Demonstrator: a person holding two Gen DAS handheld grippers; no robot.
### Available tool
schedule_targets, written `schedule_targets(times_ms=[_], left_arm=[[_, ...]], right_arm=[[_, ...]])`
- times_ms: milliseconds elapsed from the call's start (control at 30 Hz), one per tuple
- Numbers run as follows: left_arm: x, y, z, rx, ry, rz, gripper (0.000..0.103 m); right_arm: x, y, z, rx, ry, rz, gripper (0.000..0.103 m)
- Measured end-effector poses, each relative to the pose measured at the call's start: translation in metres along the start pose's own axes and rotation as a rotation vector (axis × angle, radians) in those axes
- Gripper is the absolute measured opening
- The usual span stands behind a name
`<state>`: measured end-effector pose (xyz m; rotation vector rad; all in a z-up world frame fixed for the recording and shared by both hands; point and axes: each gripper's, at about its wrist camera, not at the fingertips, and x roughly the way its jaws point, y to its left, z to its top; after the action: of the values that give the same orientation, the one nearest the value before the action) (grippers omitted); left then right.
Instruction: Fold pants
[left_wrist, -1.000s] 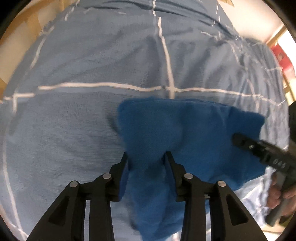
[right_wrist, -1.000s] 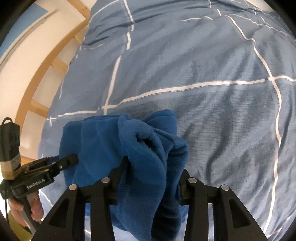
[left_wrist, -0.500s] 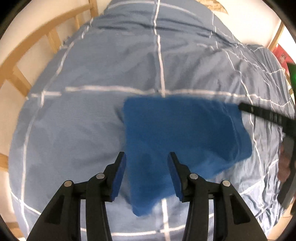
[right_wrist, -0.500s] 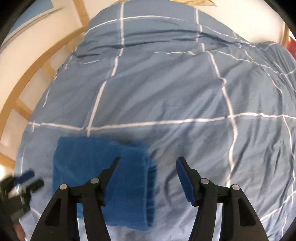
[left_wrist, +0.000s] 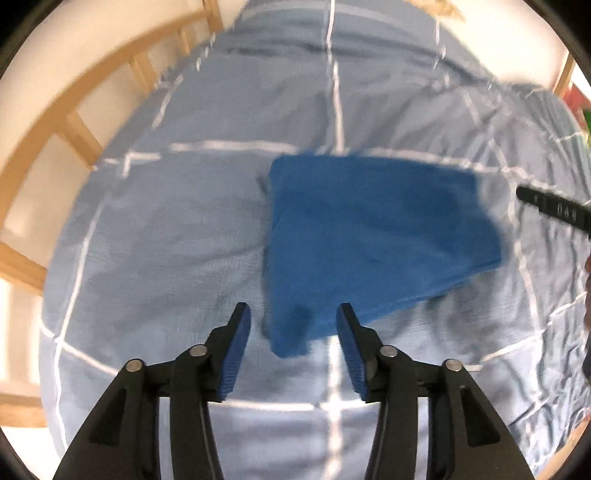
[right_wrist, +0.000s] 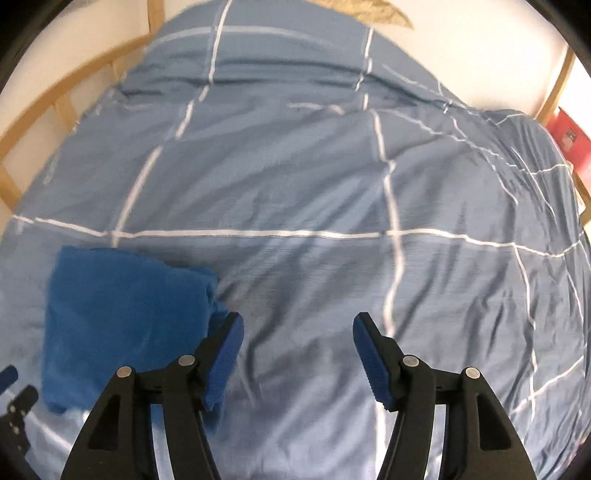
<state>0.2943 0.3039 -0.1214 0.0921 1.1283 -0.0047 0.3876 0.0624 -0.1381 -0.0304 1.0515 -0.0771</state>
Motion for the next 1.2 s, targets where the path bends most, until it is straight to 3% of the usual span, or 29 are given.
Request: schedule_targets(times_ms=[67,167,333,567,767,967,1200], left_arm=[[-0.029,-0.016,-0.004,-0.005,-0.055,-0.005,0.055],[-0.076,-0.040,-0.010,-0.018,-0.138,-0.027,0.062],[-0.143,-0.094,-0.038,0.015,-0.228,-0.022,0.070],[-0.195,-0.168,-0.090,0.024,-0.243,-0.035,0.074],[-0.219,-0.219,-0.127,0.019,-0.221,-0.036,0.074],[-0.236,-0.249,-0.149,0.065,-0.219,-0.009,0.076],[-0.245,-0.260,-0.170,0.078,-0.205,-0.014,0.076]], right_arm=[[-0.028,-0.013,-0.010,0.008,-0.037,0.020,0.064],[-0.080,-0.042,-0.030,0.021,-0.108,0.064,0.075],[-0.148,-0.089,-0.064,0.014,-0.181,0.089,0.078],[-0.213,-0.165,-0.133,0.058,-0.191,0.120,0.081],[-0.237,-0.219,-0.187,0.091,-0.157,0.128,0.081],[-0.255,-0.251,-0.221,0.119,-0.132,0.108,0.081],[-0.277,-0.264,-0.244,0.122,-0.179,0.091,0.081]])
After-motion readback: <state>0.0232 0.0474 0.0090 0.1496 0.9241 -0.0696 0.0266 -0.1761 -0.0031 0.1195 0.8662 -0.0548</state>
